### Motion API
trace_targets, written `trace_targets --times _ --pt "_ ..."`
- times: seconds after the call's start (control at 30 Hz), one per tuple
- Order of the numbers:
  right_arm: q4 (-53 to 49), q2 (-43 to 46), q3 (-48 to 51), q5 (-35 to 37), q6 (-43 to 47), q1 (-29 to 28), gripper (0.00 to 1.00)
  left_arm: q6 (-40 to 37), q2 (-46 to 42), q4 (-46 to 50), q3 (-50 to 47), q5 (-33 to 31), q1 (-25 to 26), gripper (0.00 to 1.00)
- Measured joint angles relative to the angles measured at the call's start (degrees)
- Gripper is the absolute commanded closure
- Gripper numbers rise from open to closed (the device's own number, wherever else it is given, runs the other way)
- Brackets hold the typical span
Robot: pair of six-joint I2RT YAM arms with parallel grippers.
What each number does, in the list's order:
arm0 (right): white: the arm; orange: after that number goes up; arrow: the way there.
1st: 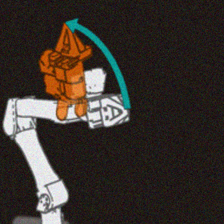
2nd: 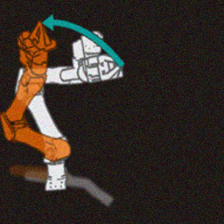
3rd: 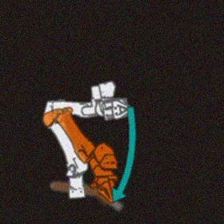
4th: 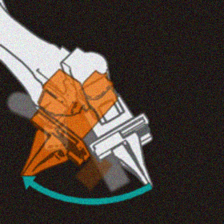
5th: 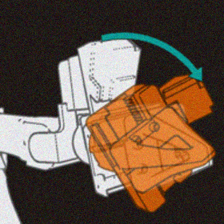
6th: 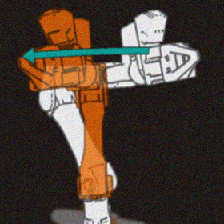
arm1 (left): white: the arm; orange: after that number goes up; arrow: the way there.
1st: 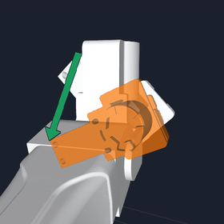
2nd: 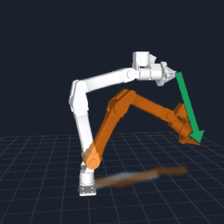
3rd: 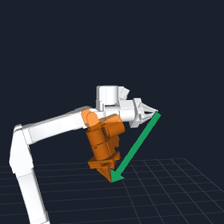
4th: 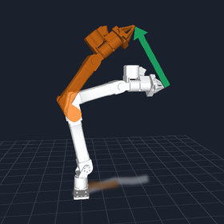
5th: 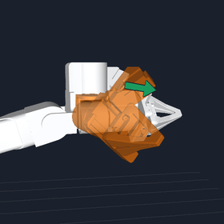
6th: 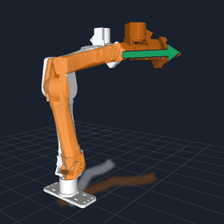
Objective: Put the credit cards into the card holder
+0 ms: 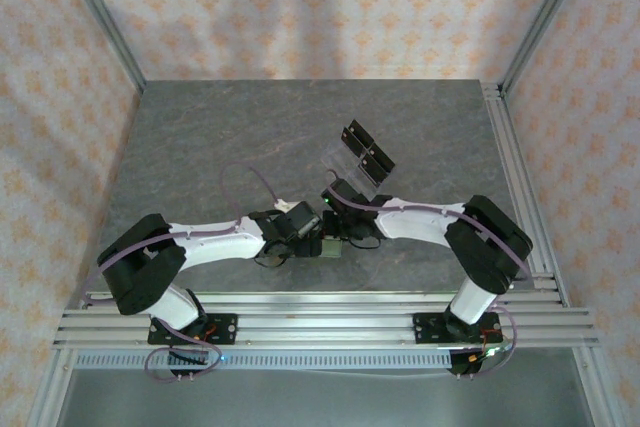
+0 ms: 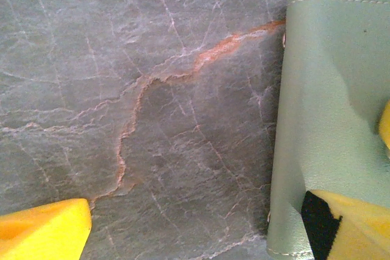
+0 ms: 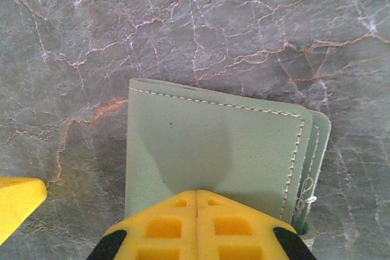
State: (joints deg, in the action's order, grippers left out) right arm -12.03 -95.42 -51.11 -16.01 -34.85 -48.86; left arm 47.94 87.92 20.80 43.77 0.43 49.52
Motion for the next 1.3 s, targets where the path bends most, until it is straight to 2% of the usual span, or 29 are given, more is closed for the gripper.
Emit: trace_targets --times 0.37,0.9,1.3 --pt "5.38 1.44 3.91 5.53 0.39 -2.89 1.0 0.04 0.0 0.02 0.0 -0.02 0.02 0.09" --pt "15.28 0.26 9.16 9.18 -2.1 -4.28 1.0 0.59 0.0 0.2 0.0 -0.46 0.0 0.09" --pt "15.34 3.37 10.88 11.61 -3.28 -5.07 1.0 0.59 -0.02 0.13 0.0 -0.46 0.02 0.09"
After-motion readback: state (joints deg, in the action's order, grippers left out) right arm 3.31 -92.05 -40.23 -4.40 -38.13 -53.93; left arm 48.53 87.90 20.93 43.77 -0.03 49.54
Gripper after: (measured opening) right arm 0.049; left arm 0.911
